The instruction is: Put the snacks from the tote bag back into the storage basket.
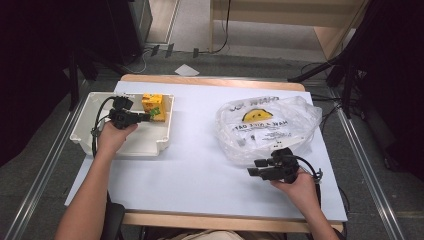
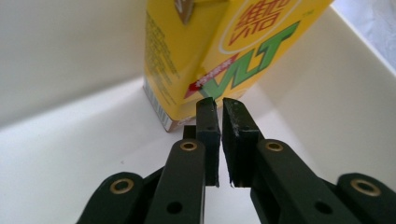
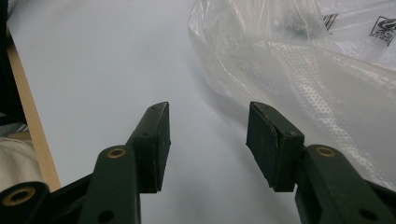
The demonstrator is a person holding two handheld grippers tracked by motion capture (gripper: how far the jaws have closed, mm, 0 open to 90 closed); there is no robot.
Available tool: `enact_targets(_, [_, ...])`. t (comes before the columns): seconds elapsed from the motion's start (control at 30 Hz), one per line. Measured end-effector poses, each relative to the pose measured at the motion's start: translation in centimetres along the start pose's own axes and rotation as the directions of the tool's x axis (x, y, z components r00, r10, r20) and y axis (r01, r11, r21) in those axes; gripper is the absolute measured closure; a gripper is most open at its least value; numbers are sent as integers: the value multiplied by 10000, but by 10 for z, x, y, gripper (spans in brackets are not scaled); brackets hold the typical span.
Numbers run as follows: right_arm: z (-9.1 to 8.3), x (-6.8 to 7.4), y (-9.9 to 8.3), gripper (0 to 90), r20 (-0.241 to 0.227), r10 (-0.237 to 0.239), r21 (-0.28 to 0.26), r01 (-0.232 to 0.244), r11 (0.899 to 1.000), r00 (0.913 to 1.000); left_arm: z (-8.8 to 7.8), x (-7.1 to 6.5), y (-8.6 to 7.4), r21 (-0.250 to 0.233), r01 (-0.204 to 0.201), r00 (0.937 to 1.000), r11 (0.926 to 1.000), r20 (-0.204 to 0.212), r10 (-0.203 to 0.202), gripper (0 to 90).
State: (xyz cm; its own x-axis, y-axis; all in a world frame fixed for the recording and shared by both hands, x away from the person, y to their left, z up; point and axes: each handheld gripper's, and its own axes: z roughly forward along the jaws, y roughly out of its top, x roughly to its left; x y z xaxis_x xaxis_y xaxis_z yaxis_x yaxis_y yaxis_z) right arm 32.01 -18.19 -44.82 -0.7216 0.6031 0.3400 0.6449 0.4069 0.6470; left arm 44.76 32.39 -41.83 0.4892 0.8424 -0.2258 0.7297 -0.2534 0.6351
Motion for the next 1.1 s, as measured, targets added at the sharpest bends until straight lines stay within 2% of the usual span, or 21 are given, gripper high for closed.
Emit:
enact_targets(0.2, [0, 0, 0, 503, 16, 5, 23, -5, 10000, 10000, -4, -4, 2, 36, -53, 9999, 10000, 115, 53, 790])
enact_targets(0.27, [0, 0, 0, 503, 19, 1, 31, -1, 10000, 10000, -4, -4, 2, 115, 55, 9999, 9999, 148, -57, 730])
enact_targets(0.43, [1, 0, 0, 502, 22, 14, 49, -14, 10000, 10000, -5, -7, 3, 269, -2, 9993, 9996, 375, -8, 619])
enact_targets(0.53, [1, 0, 0, 502, 19, 4, 52, -4, 10000, 10000, -6, -9, 4, 336, 109, 9989, 9994, 449, -124, 510])
enact_targets(0.63, [0, 0, 0, 500, 28, 1, 51, -1, 10000, 10000, -8, -13, 5, 295, 191, 9980, 9994, 592, -208, 456])
enact_targets(0.9, [1, 0, -1, 496, 57, -75, 120, 74, 9999, 10000, -21, -33, 10, -50, 51, 9953, 10000, 963, -46, 416])
enact_targets(1.1, [1, 0, -1, 495, 70, -95, 108, 94, 9999, 9999, -26, -54, 12, -190, -456, 9933, 9988, 1051, 473, 412])
